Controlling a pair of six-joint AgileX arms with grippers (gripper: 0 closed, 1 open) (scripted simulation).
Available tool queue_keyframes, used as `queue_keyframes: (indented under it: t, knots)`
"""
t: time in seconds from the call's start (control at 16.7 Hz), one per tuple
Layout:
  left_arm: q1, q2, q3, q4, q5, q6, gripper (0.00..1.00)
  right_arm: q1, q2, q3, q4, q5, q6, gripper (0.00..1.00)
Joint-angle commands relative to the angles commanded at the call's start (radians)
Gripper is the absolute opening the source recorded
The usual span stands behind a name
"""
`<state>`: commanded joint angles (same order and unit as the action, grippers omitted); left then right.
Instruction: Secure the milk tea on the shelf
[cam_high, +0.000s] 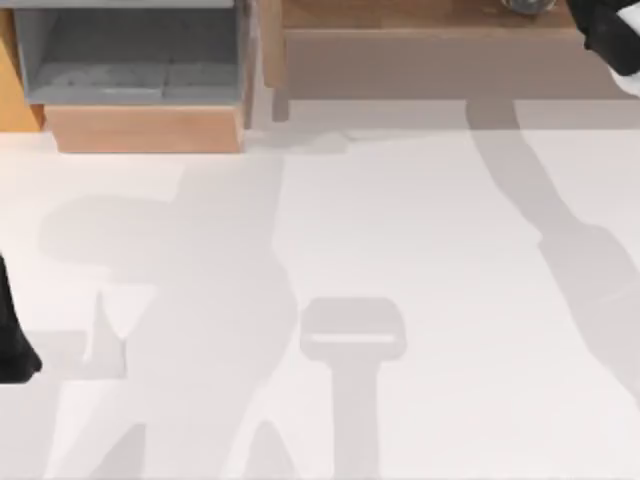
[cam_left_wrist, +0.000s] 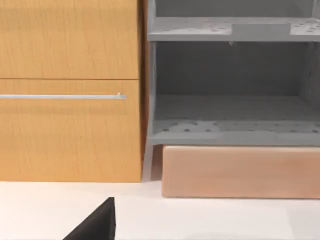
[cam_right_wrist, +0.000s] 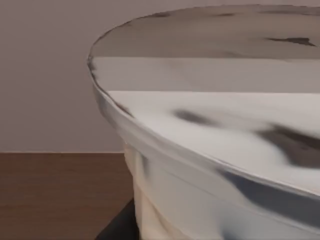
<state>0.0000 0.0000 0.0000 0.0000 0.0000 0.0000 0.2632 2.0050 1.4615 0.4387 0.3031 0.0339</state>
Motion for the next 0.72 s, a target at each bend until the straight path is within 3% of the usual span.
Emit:
queue_keyframes:
  t: [0.36,0.72]
  knots:
    - [0.000,0.000,0.000,0.000,0.000,0.000,1.00,0.000,0.000,0.000,0.000,0.000,0.000,0.98]
    - [0.000,0.000,0.000,0.000,0.000,0.000,1.00,0.000,0.000,0.000,0.000,0.000,0.000,1.00]
